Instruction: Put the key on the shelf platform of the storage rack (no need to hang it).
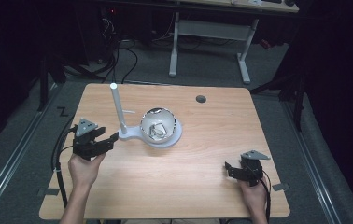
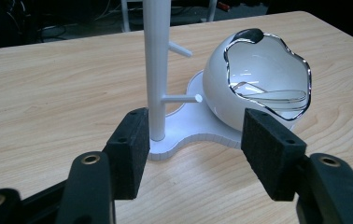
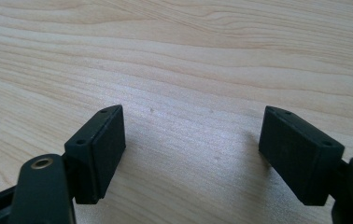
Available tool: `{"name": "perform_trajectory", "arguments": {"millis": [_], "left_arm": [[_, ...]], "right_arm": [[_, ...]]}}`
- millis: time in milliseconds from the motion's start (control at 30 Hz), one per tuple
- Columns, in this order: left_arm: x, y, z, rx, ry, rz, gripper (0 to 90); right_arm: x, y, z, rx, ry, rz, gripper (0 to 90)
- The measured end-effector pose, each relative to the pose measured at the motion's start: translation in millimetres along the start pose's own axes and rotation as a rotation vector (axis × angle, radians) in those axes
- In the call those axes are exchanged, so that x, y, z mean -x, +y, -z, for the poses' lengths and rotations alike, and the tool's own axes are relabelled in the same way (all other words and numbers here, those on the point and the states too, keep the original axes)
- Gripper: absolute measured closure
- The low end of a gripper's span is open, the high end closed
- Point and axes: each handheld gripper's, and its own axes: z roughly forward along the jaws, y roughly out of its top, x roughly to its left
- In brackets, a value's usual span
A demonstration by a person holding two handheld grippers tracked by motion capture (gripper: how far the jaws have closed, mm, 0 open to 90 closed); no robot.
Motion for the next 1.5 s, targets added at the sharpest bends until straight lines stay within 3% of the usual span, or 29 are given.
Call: {"name": "perform_trajectory", "arguments": {"millis": [33,67,200,233,400,733,900,1500], "left_arm": [[0.0,0.0,0.0,0.000,0.000,0.000,42.4],[-2.5,1.0,0.3,0.000,-0.008,-0.026,42.4],[-4.4,2.9,1.9,0.005,0.000,-0.006,42.4],[-6.1,3.8,2.3,0.005,-0.006,-0.021,42.4],[-9.1,5.5,4.8,0.008,0.001,0.001,42.3],[-19.8,7.3,9.2,0.009,0.011,-0.005,42.0],[-23.1,8.8,11.2,0.013,0.016,0.011,41.9],[-42.1,4.0,12.5,0.002,0.053,0.032,41.8]], "right_arm": [[0.0,0.0,0.0,0.000,0.000,0.000,23.1],[0.0,0.0,0.1,-0.001,0.000,-0.001,23.1],[0.0,0.0,0.0,0.000,0.000,-0.001,23.2],[0.0,0.0,0.0,0.000,0.000,-0.001,23.2],[-0.1,0.1,0.1,-0.001,0.000,-0.002,23.1],[0.0,0.0,0.0,0.000,0.000,0.000,23.2],[0.0,0.0,0.0,0.000,0.000,0.000,23.2],[0.0,0.0,0.0,0.000,0.000,0.000,23.2]]}}
